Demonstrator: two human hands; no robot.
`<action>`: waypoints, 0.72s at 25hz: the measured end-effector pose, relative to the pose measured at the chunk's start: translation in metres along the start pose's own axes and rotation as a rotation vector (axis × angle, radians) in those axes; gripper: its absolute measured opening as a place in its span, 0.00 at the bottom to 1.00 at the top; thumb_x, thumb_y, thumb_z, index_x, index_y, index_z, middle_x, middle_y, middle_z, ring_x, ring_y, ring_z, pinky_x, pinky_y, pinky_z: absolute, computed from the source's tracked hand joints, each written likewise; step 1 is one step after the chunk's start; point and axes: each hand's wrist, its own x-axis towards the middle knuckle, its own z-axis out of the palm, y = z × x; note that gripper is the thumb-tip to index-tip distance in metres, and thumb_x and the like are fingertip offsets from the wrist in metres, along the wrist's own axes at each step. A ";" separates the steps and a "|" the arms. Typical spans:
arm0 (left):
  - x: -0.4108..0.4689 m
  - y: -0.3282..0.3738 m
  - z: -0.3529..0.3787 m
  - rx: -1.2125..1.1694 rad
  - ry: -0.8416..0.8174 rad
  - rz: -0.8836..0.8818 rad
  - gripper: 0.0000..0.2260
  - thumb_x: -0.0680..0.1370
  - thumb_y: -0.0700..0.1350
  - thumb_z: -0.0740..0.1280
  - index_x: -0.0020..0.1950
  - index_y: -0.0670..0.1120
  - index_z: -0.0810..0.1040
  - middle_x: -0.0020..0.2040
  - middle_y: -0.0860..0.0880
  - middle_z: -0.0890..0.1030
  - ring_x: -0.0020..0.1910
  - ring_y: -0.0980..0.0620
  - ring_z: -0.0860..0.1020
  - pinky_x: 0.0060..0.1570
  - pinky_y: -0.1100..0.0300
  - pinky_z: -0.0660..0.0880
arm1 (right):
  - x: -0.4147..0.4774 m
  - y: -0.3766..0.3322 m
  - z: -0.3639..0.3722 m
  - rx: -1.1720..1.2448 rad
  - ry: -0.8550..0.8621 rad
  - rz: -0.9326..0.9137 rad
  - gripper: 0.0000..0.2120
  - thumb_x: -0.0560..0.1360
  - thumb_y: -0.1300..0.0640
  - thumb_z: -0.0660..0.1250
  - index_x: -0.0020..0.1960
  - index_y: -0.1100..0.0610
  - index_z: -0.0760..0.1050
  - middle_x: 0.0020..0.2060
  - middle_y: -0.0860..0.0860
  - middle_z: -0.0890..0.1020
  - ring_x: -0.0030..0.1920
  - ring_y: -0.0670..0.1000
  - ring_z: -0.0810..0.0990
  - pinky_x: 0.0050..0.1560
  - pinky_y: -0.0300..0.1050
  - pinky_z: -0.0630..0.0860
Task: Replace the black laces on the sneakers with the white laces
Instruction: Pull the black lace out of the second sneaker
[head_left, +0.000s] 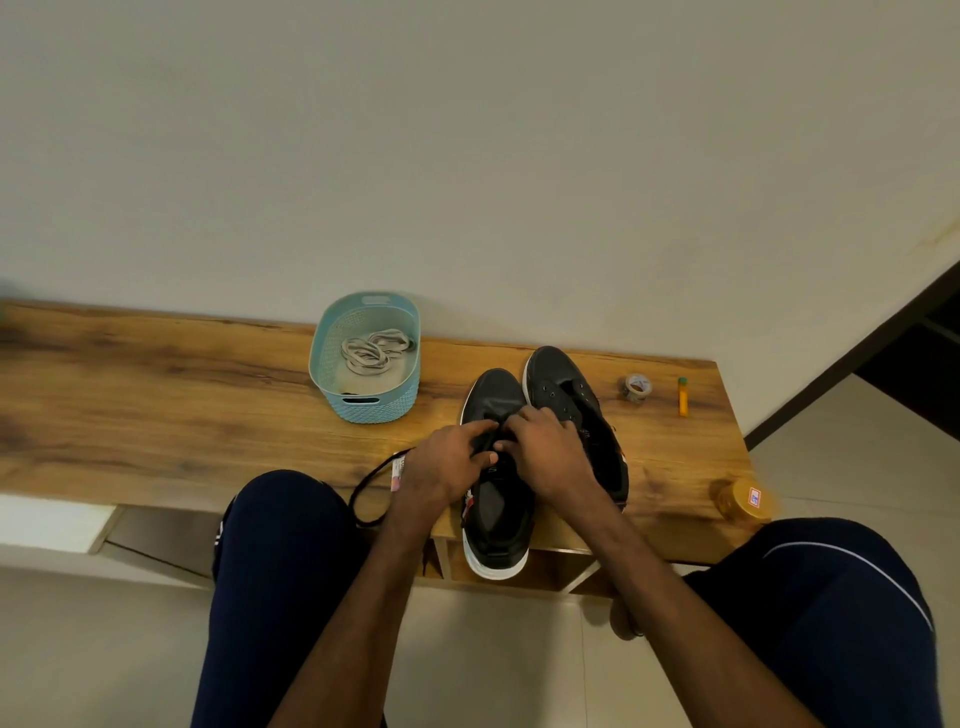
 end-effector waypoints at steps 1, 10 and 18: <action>0.000 0.000 0.001 0.017 0.003 0.006 0.22 0.80 0.53 0.65 0.74 0.59 0.67 0.59 0.48 0.81 0.56 0.49 0.78 0.53 0.51 0.77 | -0.002 0.000 0.005 0.057 0.054 -0.002 0.07 0.82 0.51 0.62 0.56 0.52 0.76 0.53 0.49 0.78 0.57 0.51 0.74 0.60 0.53 0.69; 0.000 0.002 0.003 0.035 0.002 0.003 0.21 0.81 0.51 0.63 0.75 0.57 0.66 0.62 0.48 0.79 0.60 0.48 0.77 0.56 0.49 0.76 | -0.001 0.018 -0.010 0.200 0.038 0.019 0.10 0.81 0.48 0.62 0.58 0.52 0.77 0.52 0.48 0.78 0.54 0.49 0.75 0.56 0.50 0.72; 0.000 -0.003 -0.001 0.063 0.024 0.029 0.20 0.82 0.47 0.60 0.73 0.61 0.67 0.65 0.48 0.77 0.59 0.49 0.76 0.50 0.55 0.75 | -0.010 0.012 -0.011 0.836 0.376 0.173 0.03 0.79 0.59 0.67 0.47 0.55 0.80 0.42 0.47 0.82 0.44 0.44 0.80 0.48 0.39 0.78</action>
